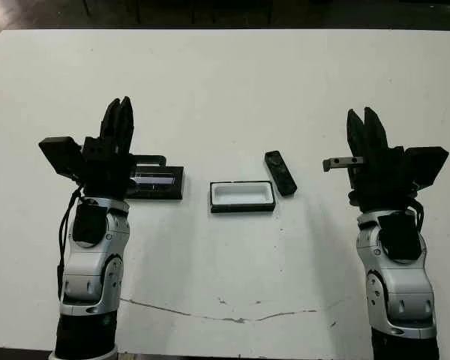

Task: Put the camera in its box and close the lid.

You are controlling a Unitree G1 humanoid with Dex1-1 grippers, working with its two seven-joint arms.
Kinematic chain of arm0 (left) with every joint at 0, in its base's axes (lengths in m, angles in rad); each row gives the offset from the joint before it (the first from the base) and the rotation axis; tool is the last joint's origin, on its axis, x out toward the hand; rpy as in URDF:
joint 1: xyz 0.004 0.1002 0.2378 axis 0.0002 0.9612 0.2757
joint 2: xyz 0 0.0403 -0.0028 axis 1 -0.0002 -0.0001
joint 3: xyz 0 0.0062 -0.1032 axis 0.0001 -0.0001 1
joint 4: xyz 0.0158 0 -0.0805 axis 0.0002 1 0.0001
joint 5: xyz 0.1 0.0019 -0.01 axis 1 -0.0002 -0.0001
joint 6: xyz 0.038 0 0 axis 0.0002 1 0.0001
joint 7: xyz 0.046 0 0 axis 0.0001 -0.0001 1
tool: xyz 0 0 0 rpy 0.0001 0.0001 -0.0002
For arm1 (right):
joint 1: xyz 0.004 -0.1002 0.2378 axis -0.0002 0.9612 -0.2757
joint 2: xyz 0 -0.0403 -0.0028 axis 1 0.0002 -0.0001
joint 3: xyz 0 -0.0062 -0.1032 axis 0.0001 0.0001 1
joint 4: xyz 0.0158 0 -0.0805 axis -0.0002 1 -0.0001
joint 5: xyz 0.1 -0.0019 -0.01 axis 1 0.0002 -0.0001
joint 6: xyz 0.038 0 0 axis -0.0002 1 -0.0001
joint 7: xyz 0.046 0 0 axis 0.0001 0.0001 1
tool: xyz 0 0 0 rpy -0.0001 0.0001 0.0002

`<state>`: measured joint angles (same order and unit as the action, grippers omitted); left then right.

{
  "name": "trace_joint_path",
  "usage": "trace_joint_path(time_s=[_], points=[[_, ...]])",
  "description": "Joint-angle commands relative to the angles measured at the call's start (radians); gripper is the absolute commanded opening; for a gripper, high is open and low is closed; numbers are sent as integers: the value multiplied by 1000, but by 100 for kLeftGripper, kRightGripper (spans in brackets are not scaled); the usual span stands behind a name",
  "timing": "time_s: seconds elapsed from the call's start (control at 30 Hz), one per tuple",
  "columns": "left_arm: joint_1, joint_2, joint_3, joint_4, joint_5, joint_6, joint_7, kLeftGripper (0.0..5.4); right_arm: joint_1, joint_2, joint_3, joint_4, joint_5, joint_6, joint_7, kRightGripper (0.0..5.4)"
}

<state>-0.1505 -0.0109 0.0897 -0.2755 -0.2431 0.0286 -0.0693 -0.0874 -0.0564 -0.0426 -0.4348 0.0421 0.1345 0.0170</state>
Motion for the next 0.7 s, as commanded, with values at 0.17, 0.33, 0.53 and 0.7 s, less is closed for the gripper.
trace_joint_path(time_s=[0.17,0.33,0.53,0.7], points=[[20,4,-8,12,9,13,1,3,12,-3,-3,33,3,-7,8,0],[11,2,-15,28,17,5,3,3,7,-15,-6,60,-2,-20,16,0],[19,2,-14,21,21,-2,4,3,2,-28,-6,42,4,21,33,0],[28,5,-15,5,20,7,5,3,-6,-49,-2,3,28,148,61,0]])
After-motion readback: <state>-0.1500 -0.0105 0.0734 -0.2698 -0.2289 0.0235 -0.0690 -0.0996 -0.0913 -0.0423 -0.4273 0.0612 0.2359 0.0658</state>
